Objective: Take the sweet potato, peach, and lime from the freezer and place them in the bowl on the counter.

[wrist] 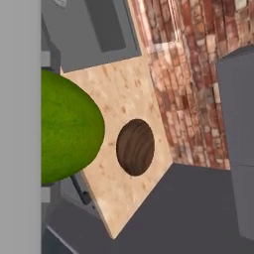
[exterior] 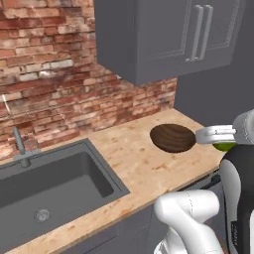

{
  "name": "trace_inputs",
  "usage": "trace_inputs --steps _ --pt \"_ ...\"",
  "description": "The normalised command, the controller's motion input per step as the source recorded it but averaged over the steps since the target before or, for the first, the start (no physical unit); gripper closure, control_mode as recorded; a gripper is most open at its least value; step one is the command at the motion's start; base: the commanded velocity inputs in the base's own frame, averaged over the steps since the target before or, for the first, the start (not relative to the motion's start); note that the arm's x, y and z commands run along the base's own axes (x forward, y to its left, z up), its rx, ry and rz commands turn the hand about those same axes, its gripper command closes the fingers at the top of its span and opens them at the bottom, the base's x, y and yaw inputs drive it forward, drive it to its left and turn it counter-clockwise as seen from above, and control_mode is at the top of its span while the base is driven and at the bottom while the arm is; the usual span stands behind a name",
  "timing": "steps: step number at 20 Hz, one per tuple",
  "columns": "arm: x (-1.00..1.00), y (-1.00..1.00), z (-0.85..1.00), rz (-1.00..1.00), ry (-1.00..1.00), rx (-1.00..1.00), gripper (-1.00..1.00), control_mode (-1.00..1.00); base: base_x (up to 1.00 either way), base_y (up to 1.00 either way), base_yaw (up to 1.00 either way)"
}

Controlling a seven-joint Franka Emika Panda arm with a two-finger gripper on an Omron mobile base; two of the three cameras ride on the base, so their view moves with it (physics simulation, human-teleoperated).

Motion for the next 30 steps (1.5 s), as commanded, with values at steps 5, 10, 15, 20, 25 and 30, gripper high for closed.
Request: trace_inputs --steps 5,10,15,20,25,30 --pt "0.0 0.0 0.0 0.0 0.0 0.0 1.0 1.0 0.46 -0.4 0.26" --pt "0.4 -0.17 -0.15 0.07 0.08 0.01 1.0 -1.0 0.0 0.0 0.0" --pt "0.51 -0.13 -0.38 0.0 0.0 0.0 1.0 -1.0 0.0 0.0 0.0" --pt "0.5 -0.25 -0.4 0.0 0.0 0.0 1.0 -1.0 0.0 0.0 0.0" --pt "0.38 -0.35 -0.39 0.0 0.0 0.0 1.0 -1.0 0.0 0.0 0.0" --pt "0.53 -0.3 -0.32 0.0 0.01 0.0 1.0 -1.0 0.0 0.0 0.0"
